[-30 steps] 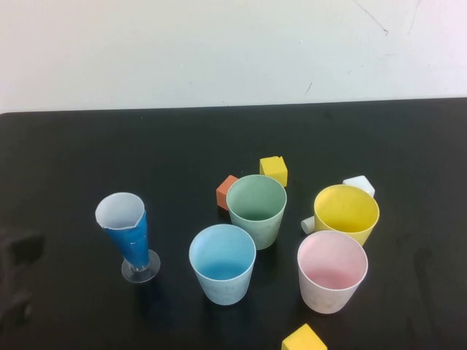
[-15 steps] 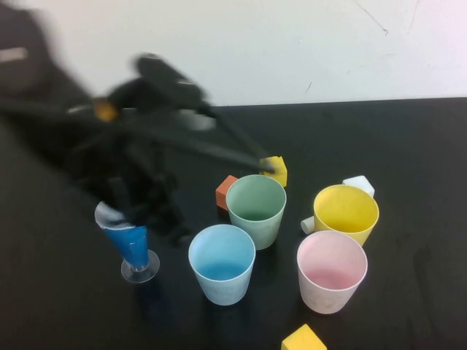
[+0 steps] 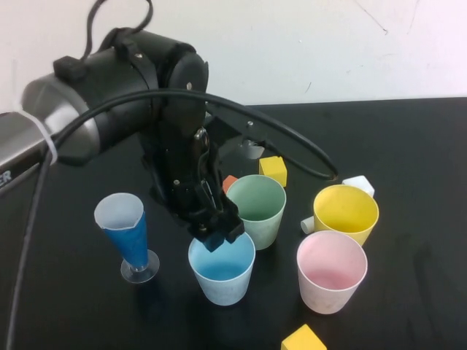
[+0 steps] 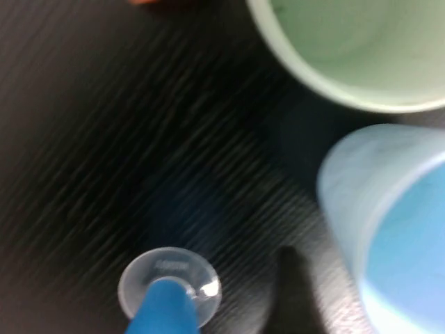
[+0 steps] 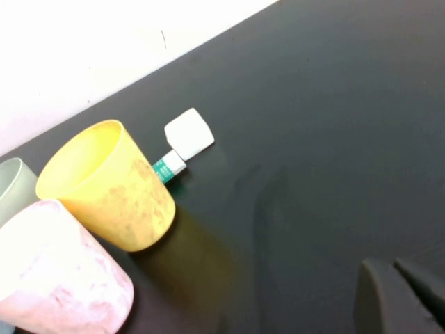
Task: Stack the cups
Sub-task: Pick up the blue cup
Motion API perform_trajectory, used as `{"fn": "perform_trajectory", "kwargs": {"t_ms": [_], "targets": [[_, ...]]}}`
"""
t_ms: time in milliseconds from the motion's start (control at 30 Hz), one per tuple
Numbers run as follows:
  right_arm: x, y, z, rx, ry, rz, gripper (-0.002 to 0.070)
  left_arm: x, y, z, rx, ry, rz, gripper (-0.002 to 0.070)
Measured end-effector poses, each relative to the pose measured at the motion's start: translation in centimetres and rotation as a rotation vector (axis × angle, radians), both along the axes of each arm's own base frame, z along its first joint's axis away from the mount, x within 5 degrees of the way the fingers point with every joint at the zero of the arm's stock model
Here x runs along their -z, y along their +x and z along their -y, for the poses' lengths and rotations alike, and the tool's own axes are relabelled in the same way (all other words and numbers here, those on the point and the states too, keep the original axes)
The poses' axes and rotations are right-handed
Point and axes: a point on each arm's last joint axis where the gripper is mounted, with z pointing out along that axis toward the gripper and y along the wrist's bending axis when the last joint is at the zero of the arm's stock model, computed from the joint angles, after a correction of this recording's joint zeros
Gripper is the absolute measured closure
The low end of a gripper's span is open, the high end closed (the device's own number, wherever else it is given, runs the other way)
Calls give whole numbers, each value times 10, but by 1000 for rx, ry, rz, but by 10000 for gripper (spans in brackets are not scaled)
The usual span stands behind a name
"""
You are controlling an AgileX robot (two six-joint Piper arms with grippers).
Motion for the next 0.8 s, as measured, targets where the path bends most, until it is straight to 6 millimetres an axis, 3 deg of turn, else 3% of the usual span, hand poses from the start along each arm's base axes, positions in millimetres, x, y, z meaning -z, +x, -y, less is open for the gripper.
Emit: {"fn": "perform_trajectory", "kwargs": {"t_ms": [67,167,333,433,500,567,667,800], "targets": [[0,0,0,-3,-6,1,679,2,2,-1,-14,15,1,205],[0,0,0,-11,-22,5,679,5,3,0,-20,23,-1,176],[0,0,-1,-15,-20,6,679,16,8,4,-30,25,-28,218],[0,0,-1,-16,-20,7,679,34,13,10,-6,33,-80,384],[0,0,-1,-17,-22,7,679,46,15,14,17,36,-114,537],[0,0,-1,-17,-20,7,679,50,16,15,27,38,-127,606],[0,0,-1,-18,-23,8,679,48,17,16,34,32,-122,649],[0,0,-1,-18,-24,8,679,21,10,12,35,-13,-60,662]]}}
